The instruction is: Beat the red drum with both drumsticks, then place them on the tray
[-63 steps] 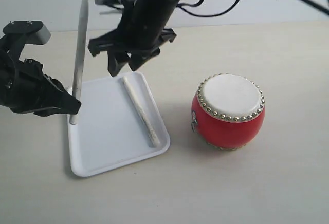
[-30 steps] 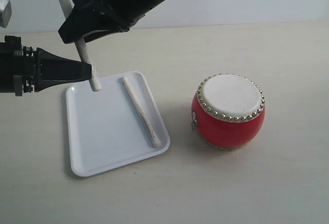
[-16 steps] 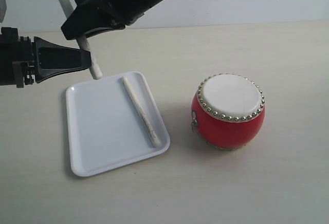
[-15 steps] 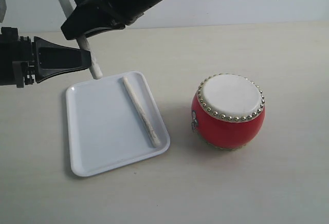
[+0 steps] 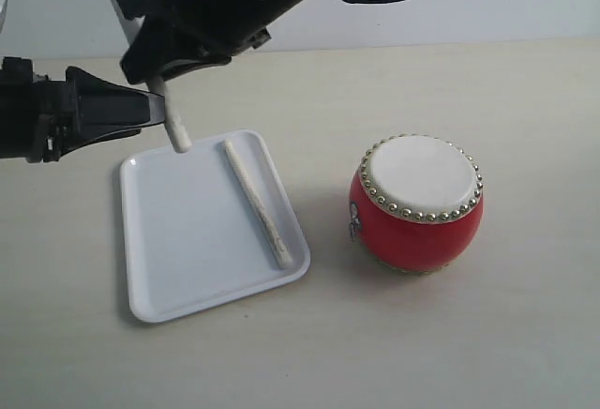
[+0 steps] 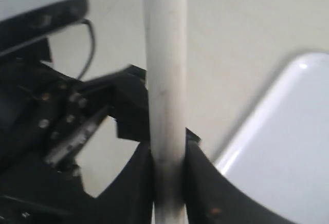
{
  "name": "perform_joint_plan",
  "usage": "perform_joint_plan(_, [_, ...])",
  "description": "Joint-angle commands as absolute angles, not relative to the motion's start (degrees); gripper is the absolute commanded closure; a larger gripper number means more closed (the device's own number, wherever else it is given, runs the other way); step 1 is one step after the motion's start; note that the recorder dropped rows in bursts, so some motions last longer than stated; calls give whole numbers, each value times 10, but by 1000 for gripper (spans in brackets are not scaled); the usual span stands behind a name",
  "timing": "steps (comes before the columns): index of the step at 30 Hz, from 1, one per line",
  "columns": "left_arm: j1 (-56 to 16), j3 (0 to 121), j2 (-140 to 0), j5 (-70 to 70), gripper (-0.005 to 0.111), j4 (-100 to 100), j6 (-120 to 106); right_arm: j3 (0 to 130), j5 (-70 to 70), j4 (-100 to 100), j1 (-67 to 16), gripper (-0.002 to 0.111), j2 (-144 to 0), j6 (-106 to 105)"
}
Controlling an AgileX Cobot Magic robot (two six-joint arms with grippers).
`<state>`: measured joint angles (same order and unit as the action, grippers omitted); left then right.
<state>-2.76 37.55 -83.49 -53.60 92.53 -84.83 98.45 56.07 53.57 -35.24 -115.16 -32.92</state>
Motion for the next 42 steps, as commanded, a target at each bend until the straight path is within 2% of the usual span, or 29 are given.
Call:
perform_joint_plan(1, [10, 377, -831, -484, 46, 921, -845, 980, 543, 383, -353, 108, -1148, -180])
perform_joint_plan(2, [23, 377, -831, -477, 50, 921, -845, 980, 548, 359, -353, 108, -1150, -152])
perform_joint_plan(4, [62, 377, -831, -470, 70, 919, -850, 980, 565, 338, -353, 108, -1161, -107])
perform_joint_plan(5, [90, 377, -831, -470, 90, 917, -853, 980, 573, 338, -357, 108, -1175, -103])
perform_joint_plan(6, [103, 377, -831, -470, 100, 915, -857, 980, 575, 334, -360, 108, -1185, -99])
perform_joint_plan(7, [124, 377, -831, -470, 106, 910, -869, 980, 575, 329, -370, 108, -1207, -97])
perform_joint_plan(11, [170, 377, -831, -468, 107, 908, -883, 981, 551, 322, -390, 108, -1282, -56])
perform_joint_plan(15, [173, 377, -831, -493, 107, 910, -886, 981, 551, 302, -393, 108, -1320, -14])
perform_joint_plan(42, [173, 376, -831, -539, 107, 902, -889, 981, 499, 295, -420, 108, -1334, 46])
